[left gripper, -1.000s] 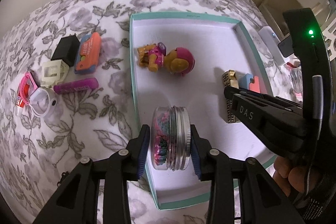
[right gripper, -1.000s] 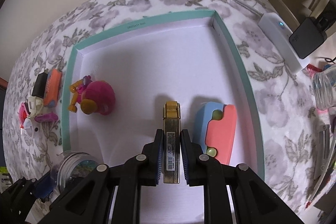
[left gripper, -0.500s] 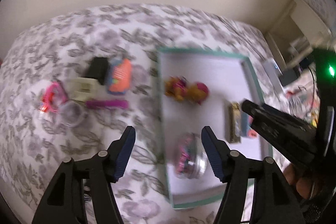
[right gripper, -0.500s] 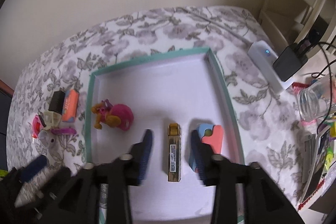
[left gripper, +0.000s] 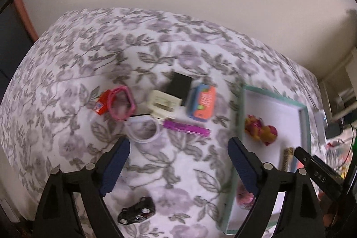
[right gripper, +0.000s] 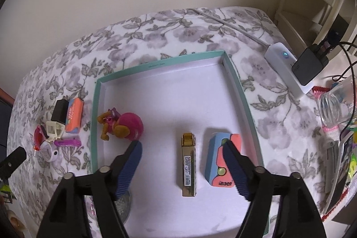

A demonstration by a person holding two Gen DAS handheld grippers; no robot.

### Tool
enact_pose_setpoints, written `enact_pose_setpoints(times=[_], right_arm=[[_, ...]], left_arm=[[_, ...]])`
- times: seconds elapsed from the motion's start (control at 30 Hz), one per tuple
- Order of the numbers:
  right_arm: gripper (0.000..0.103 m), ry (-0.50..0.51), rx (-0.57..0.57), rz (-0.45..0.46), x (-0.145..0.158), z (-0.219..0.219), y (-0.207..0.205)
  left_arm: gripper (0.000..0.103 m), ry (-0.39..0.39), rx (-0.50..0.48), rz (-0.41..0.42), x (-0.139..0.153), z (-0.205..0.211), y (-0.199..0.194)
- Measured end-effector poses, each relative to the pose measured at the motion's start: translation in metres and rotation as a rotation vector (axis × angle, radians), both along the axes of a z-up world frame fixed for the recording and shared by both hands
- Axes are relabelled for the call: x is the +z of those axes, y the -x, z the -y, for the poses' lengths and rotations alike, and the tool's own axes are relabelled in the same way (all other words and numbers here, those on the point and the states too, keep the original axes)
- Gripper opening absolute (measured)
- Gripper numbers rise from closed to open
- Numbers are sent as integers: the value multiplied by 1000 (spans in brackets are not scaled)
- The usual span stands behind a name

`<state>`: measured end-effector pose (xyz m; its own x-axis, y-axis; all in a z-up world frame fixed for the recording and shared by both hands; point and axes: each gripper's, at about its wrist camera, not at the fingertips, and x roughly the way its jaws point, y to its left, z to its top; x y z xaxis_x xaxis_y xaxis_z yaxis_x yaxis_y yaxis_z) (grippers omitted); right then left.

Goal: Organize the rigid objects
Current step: 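Open both tools to release the jar and harmonica into the tray, then move both tools back over the toys beside the tray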

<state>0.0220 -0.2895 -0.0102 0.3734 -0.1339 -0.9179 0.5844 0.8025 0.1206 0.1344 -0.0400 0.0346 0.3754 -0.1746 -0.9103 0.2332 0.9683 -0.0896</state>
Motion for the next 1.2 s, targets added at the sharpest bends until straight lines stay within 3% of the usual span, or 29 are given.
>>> enact_pose_setpoints(times=[0.23, 0.6, 0.73, 0.97, 1.2], right_arm=[[103, 10, -7, 37, 1, -3, -3], [103, 5, 107, 119, 15, -45, -27], [103, 12, 177, 129, 22, -75, -41], [103, -55, 277, 122, 19, -123, -60], [103, -56, 392, 41, 2, -175, -69]], left_arm=[[90, 39, 108, -31, -5, -40, -16], [90, 83, 270, -46, -5, -110, -39], [90, 37, 304, -75, -10, -128, -42], [90, 15, 297, -139, -25, -138, -40], [90, -28, 276, -184, -39, -137, -33]])
